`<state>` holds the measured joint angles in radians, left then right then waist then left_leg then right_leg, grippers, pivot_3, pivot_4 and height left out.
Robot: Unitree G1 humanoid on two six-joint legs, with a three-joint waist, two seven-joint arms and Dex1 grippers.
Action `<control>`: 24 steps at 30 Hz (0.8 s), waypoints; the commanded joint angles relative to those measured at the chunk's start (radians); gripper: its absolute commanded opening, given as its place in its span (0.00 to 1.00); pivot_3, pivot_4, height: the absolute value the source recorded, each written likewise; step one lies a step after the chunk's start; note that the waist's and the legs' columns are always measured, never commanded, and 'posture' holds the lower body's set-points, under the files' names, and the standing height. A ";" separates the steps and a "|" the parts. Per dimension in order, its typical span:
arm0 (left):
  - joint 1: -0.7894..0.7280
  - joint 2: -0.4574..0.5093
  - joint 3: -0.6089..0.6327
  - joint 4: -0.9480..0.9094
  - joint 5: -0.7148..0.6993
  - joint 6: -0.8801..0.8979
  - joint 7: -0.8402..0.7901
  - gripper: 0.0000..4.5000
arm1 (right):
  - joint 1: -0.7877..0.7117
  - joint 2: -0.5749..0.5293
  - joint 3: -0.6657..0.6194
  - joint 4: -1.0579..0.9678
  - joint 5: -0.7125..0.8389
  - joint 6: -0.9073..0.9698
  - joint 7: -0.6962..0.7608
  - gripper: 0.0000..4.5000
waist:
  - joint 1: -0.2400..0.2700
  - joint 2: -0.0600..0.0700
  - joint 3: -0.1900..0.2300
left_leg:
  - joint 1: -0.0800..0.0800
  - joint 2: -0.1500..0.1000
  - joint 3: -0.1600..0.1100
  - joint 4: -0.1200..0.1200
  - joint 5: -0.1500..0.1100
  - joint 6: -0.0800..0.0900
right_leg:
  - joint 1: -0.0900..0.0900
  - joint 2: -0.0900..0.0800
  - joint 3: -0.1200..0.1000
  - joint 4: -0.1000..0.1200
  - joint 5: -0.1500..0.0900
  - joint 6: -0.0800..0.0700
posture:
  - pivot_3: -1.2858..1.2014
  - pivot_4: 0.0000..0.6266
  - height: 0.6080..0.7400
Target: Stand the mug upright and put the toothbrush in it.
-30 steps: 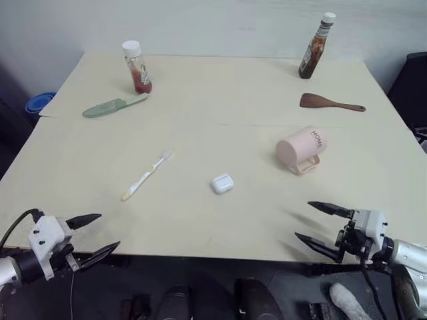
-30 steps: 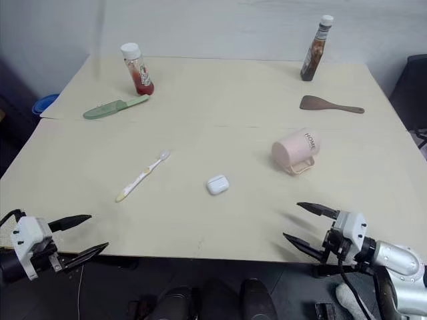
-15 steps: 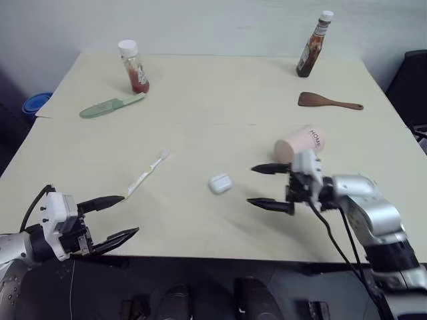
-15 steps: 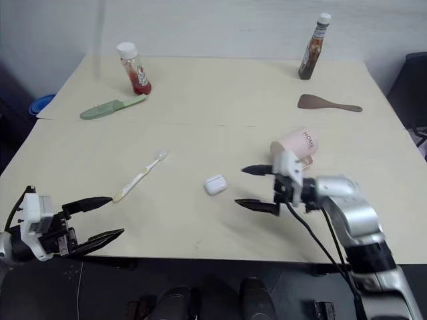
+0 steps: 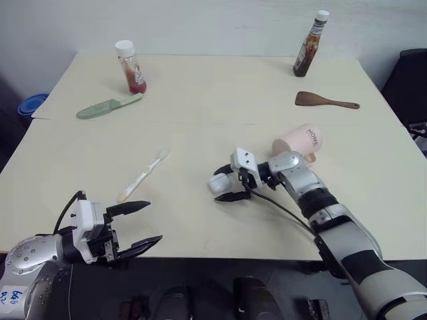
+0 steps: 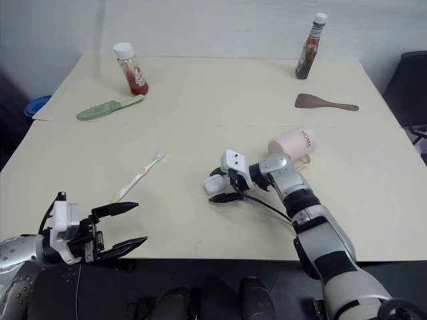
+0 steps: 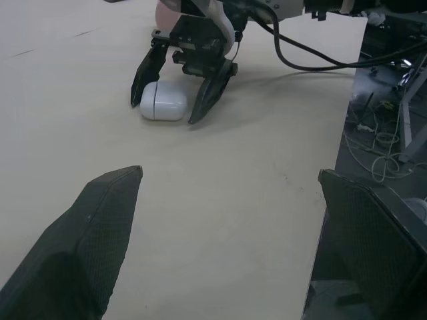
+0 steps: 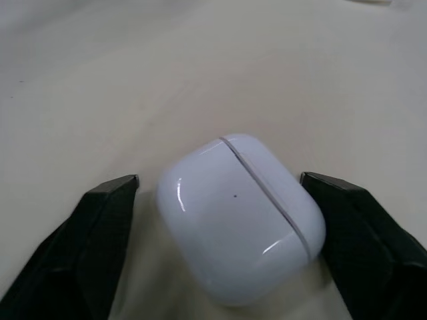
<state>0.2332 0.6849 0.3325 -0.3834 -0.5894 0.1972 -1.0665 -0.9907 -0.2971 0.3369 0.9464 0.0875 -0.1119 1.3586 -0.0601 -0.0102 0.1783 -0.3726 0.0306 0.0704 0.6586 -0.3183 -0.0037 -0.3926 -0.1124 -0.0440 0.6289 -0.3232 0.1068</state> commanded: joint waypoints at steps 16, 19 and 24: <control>-0.209 -0.063 -0.184 0.020 -0.015 0.022 0.005 1.00 | 0.861 -0.582 -0.775 -0.875 0.353 0.473 -0.135 0.61 | 0.061 0.003 0.002 | -0.006 -0.001 -0.004 0.005 -0.005 0.003 | 0.002 -0.001 -0.009 -0.005 0.001 0.001 | 0.52 0.24 1.00; -0.263 -0.072 -0.217 0.050 -0.001 0.018 -0.001 1.00 | 0.900 -0.610 -0.857 -0.679 0.275 0.352 -0.269 0.61 | 0.049 0.002 0.002 | 0.000 -0.002 0.002 0.005 -0.005 0.004 | 0.005 0.002 -0.005 -0.007 0.002 0.003 | 0.52 0.24 1.00; -0.335 -0.085 -0.232 0.108 0.022 -0.005 0.003 1.00 | 0.892 -0.612 -0.871 -0.454 0.199 0.189 -0.389 0.61 | 0.029 0.004 0.002 | 0.013 -0.001 0.003 0.003 -0.006 0.009 | 0.016 0.003 -0.002 -0.008 0.003 0.003 | 0.52 0.24 1.00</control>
<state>-0.0853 0.6000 0.0962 -0.2829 -0.5759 0.2118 -1.0620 -0.0914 -0.8941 -0.5093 0.4800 0.2858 0.1312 0.9863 -0.0314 -0.0067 0.1805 -0.3590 0.0304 0.0736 0.6616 -0.3247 0.0047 -0.3767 -0.1094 -0.0455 0.6210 -0.3200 0.1097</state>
